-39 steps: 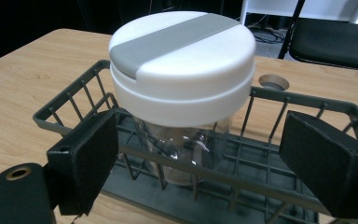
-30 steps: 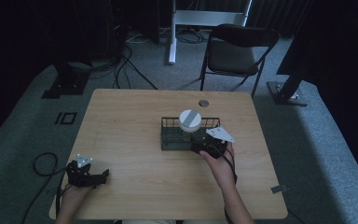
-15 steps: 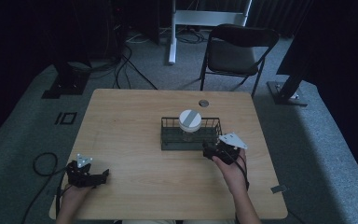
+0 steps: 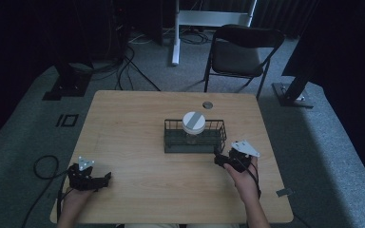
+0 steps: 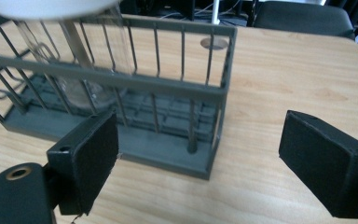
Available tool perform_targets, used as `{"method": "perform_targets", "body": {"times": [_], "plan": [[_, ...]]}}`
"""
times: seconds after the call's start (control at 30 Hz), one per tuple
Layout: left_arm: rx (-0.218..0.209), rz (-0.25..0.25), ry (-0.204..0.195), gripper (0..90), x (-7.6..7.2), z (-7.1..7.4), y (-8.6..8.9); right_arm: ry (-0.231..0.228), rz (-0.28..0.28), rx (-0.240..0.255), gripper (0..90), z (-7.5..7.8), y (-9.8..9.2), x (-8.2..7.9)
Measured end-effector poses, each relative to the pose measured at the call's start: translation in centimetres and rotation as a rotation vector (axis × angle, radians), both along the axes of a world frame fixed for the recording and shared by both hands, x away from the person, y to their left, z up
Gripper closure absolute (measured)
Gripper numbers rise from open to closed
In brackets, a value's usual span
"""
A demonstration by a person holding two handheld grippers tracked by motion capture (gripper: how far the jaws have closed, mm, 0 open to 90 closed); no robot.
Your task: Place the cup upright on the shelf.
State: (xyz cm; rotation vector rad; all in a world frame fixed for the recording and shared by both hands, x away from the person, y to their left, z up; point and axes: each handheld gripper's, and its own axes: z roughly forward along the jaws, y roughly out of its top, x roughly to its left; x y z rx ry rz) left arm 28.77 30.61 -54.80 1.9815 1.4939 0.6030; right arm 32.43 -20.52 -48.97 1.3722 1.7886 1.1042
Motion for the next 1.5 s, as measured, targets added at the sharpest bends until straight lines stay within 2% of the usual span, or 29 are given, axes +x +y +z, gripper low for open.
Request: {"method": "perform_targets", "body": {"times": [0.3,0.43,0.7,1.13,1.5], "plan": [[0.0,0.0,0.0,0.1,0.0,0.0,0.0,0.028,-0.008,0.019,11.6,-2.3,-2.0,0.3],[0.0,0.0,0.0,0.1,0.0,0.0,0.0,0.038,-0.029,0.024,11.6,-2.9,-2.9,0.4],[0.0,0.0,0.0,0.1,0.0,0.0,0.0,0.065,-0.053,0.001,11.6,-4.3,-4.2,0.4],[0.0,0.0,0.0,0.1,0.0,0.0,0.0,0.112,-0.066,-0.021,11.6,-5.2,-5.6,0.6],[0.0,0.0,0.0,0.1,0.0,0.0,0.0,0.151,-0.064,-0.04,11.6,-5.7,-6.0,0.8]]}}
